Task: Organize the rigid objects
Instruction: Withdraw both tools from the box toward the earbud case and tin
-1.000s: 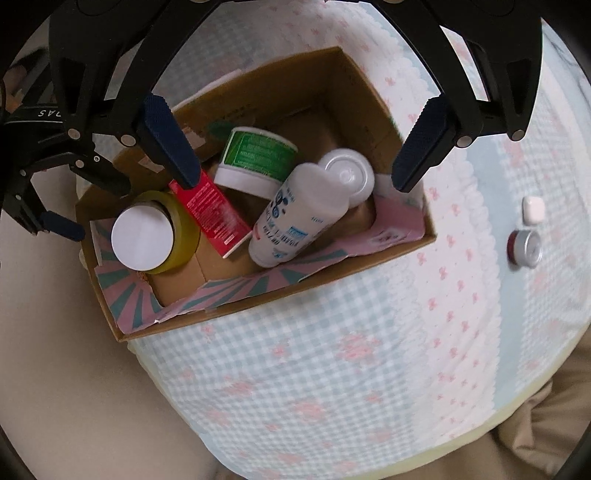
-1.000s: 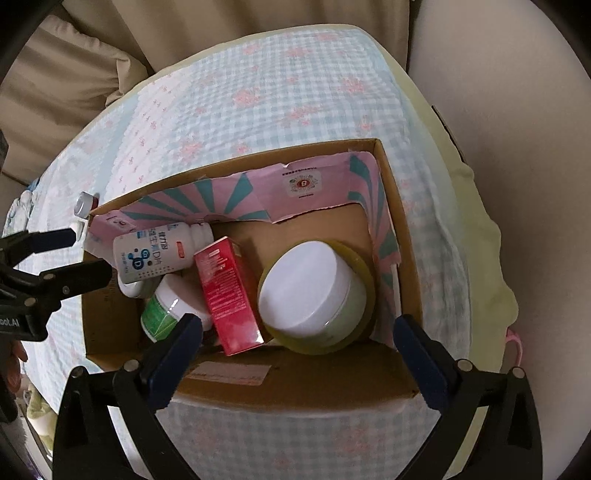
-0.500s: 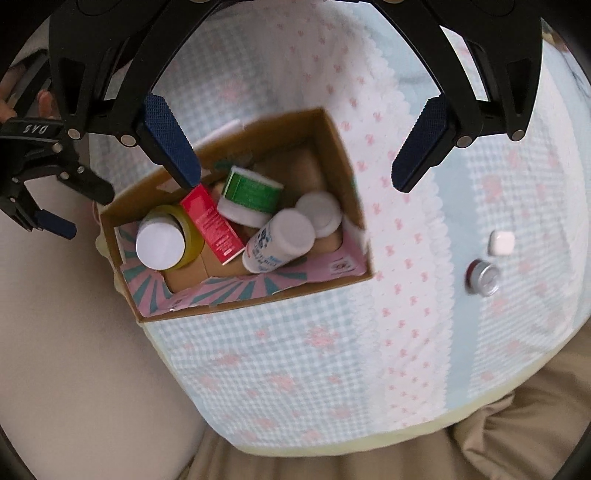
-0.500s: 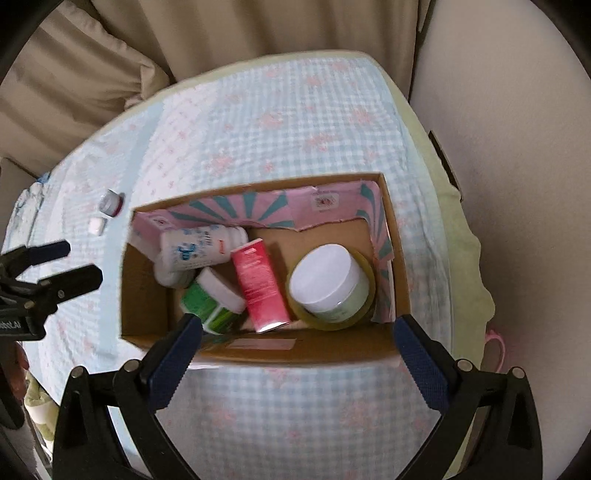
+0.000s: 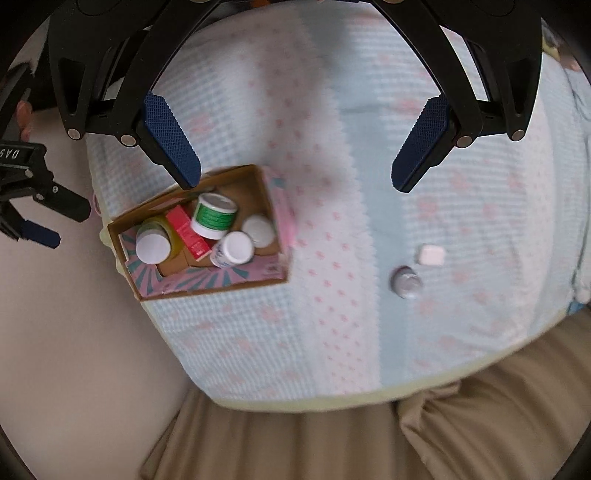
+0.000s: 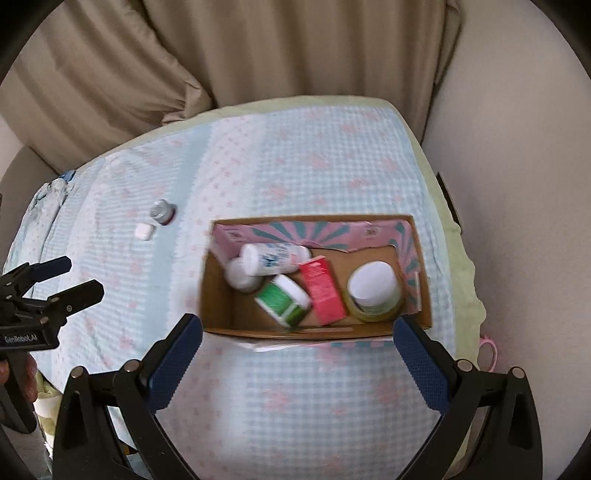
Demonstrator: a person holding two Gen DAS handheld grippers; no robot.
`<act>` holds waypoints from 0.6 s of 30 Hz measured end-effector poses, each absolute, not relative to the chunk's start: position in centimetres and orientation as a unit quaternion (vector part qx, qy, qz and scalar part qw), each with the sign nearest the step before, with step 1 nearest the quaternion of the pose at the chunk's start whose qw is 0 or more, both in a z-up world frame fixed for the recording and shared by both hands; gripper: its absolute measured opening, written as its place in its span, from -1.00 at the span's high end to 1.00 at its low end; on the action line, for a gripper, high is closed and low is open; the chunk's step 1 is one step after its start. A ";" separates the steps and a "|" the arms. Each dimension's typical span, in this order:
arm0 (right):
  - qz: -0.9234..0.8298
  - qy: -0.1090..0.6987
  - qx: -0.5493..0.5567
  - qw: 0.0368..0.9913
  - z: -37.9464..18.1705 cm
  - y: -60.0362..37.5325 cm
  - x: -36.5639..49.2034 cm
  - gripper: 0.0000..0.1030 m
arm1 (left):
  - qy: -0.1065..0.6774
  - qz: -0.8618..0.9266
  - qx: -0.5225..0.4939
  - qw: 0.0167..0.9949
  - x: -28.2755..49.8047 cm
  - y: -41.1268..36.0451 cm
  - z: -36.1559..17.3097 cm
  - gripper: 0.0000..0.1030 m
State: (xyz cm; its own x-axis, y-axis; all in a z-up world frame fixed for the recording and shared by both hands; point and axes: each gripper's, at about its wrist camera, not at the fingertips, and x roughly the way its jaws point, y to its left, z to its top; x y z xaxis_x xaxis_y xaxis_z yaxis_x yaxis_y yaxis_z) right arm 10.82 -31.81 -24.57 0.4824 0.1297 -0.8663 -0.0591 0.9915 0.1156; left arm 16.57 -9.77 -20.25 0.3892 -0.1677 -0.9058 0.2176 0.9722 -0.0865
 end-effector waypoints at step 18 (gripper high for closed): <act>0.076 0.478 0.046 0.874 -20.1 -11.6 12.9 -1.00 | 0.499 -0.095 -0.010 0.861 17.4 11.1 -17.5 -0.99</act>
